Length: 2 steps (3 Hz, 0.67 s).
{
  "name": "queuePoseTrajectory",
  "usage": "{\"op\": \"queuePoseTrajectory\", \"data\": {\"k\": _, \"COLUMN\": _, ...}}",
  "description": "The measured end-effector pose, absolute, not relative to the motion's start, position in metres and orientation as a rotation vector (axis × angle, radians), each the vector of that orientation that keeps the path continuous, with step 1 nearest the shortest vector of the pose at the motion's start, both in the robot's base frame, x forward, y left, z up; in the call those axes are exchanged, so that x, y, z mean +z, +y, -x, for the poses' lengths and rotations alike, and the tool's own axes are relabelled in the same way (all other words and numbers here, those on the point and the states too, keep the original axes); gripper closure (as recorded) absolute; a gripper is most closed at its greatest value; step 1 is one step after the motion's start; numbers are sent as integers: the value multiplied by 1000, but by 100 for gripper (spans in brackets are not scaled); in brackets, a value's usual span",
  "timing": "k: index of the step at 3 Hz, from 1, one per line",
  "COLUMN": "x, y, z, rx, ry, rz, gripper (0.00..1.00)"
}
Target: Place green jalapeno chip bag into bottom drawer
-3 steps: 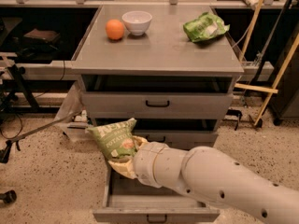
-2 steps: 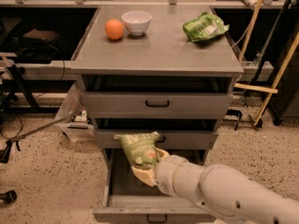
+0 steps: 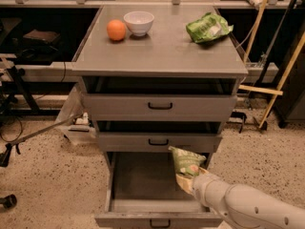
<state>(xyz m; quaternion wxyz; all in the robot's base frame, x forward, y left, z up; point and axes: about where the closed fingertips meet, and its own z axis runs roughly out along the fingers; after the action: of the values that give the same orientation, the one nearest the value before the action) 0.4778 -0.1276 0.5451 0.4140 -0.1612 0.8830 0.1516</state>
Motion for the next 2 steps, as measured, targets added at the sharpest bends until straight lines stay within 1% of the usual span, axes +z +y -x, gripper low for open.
{"op": "queuePoseTrajectory", "data": {"k": 1, "x": 523, "y": -157, "z": -475, "rx": 327, "ry": 2269, "rz": 381, "gripper": 100}}
{"op": "queuePoseTrajectory", "data": {"k": 2, "x": 527, "y": -153, "z": -475, "rx": 336, "ry": 2261, "rz": 385, "gripper": 100}}
